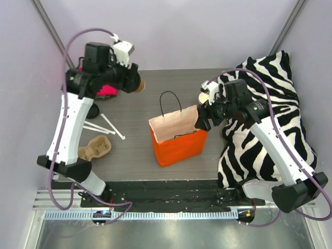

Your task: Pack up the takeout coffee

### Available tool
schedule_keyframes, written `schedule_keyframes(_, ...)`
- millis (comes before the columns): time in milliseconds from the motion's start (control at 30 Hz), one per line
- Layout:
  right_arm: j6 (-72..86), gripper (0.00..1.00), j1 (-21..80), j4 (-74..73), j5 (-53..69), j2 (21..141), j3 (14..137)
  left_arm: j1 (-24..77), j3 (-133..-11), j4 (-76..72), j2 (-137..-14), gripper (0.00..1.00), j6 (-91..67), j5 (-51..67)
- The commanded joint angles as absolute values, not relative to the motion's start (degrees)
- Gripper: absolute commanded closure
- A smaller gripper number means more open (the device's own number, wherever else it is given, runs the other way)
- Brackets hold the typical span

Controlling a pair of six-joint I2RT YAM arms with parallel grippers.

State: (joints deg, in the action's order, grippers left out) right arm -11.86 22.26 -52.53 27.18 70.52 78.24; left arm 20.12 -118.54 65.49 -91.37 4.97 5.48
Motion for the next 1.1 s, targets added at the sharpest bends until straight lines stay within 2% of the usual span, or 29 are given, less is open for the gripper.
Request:
schedule_keyframes(0,-11.87,0.24,22.06,-52.21,28.12,69.70,80.51,19.86,-129.70,71.80,-87.45,0.58,4.49,10.62)
schedule_keyframes(233,-11.43,0.24,22.06,-52.12,27.95,70.40,81.12,20.13,-130.43,67.07,-80.17,0.56,2.82,25.99)
schedule_keyframes(433,-10.64,0.25,21.97,-51.94,28.12,71.28,81.74,21.44,-128.68,66.97,-79.63,0.58,0.27,37.06)
schedule_keyframes(567,-10.37,0.26,22.06,-51.68,28.12,71.81,81.91,26.61,-125.08,67.59,-80.33,0.58,0.79,37.27)
schedule_keyframes(700,-10.11,0.29,21.97,-51.15,27.95,71.89,81.83,36.11,-122.79,67.94,-81.47,0.59,5.35,30.16)
schedule_keyframes(800,-10.37,0.38,21.97,-50.89,27.86,71.72,81.91,40.34,-120.33,66.62,-82.61,0.60,7.82,25.50)
schedule_keyframes(833,-10.55,0.46,21.89,-50.89,28.04,71.72,81.91,41.04,-119.89,66.45,-82.97,0.61,8.26,24.53)
schedule_keyframes(900,-10.90,0.56,21.97,-50.89,29.44,71.46,82.09,41.39,-117.96,64.87,-83.49,0.62,9.14,21.90)
schedule_keyframes(933,-11.51,0.65,21.97,-50.80,30.05,71.37,82.09,41.48,-117.08,64.25,-83.50,0.62,9.40,21.19)
schedule_keyframes(1000,-11.86,0.73,22.06,-50.71,31.89,70.67,81.74,42.18,-114.01,62.06,-83.41,0.62,9.93,19.26)
schedule_keyframes(1033,-11.87,0.80,21.97,-50.19,32.60,70.40,81.56,43.23,-112.78,61.62,-83.15,0.62,10.37,18.64)
schedule_keyframes(1067,-12.21,0.83,21.97,-50.01,33.30,69.62,80.95,44.03,-111.46,60.57,-82.97,0.62,10.81,17.50)
